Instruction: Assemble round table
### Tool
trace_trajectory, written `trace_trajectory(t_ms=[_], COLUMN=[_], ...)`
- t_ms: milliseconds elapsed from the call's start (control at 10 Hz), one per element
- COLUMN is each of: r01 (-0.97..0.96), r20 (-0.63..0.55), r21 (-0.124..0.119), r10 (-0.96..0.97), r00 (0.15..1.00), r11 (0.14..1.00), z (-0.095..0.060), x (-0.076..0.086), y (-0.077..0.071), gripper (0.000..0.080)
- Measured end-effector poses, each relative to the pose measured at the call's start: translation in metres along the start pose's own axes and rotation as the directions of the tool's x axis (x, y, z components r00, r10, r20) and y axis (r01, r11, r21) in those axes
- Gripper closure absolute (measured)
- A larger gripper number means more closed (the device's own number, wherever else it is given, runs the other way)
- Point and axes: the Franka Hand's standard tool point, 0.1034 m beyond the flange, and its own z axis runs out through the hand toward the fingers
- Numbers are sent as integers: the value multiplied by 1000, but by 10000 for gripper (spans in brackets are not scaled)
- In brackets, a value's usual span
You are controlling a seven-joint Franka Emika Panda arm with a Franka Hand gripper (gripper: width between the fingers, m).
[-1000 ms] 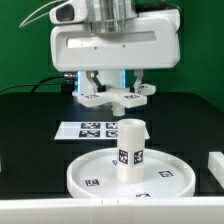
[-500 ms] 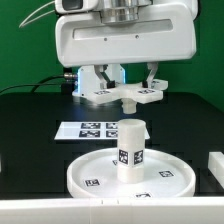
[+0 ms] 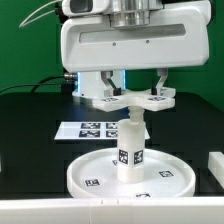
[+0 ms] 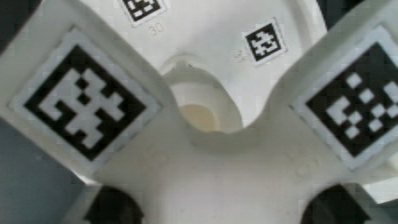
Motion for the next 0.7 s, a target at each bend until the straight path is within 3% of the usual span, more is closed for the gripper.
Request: trace_trajectory(t_ms=[700], r01=[-9], r20=[0], r21=[-5], r10=[9], r00=[1000], r11=[1000], z=[5], x=[-8], y=[8], gripper=[356])
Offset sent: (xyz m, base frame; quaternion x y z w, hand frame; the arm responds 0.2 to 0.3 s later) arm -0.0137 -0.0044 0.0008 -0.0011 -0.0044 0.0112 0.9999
